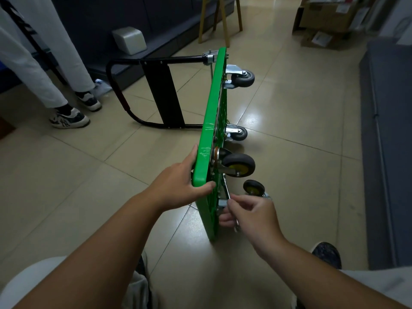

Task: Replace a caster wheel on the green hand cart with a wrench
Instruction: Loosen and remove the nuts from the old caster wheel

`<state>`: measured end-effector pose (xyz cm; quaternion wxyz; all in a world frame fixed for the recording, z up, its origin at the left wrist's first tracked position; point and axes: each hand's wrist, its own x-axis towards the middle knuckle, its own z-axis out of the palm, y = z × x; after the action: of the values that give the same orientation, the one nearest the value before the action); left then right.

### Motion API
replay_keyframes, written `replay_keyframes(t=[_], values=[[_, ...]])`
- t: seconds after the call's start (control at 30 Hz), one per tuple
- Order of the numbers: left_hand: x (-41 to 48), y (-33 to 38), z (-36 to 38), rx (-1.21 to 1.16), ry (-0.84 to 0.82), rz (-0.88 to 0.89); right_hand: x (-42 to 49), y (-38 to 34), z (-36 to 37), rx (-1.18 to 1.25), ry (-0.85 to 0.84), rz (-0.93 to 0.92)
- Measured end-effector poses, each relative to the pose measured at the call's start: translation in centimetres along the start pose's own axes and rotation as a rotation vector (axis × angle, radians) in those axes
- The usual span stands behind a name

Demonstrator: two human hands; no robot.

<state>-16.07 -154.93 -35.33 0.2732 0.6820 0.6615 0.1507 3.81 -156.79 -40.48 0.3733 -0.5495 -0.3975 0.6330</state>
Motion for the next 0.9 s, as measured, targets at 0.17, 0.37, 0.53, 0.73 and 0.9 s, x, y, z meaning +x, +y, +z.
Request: replay_keyframes(t=[0.17,0.37,0.53,0.73,0.9], values=[[-0.4,0.0,0.1,-0.001,0.004,0.010,1.2,-0.9,0.4,-0.028,-0.052,0.098],[0.0,-0.3,0.1,-0.007,-0.021,-0.005,1.7,-3.5,1.7,0.036,-0.074,0.177],[0.4,-0.6,0.3,-0.083,-0.017,-0.046,1.6,-5.3,3.1,0.063,-0.150,0.225],[0.4,-0.5,0.1,-0.085,-0.045,-0.041,1.2,-4.6,3.5,0.057,-0.135,0.258],[0.3,-0.2,0.2,-0.043,-0.056,-0.018,2.3,-4.1,5.1,-0.019,-0.058,0.392]])
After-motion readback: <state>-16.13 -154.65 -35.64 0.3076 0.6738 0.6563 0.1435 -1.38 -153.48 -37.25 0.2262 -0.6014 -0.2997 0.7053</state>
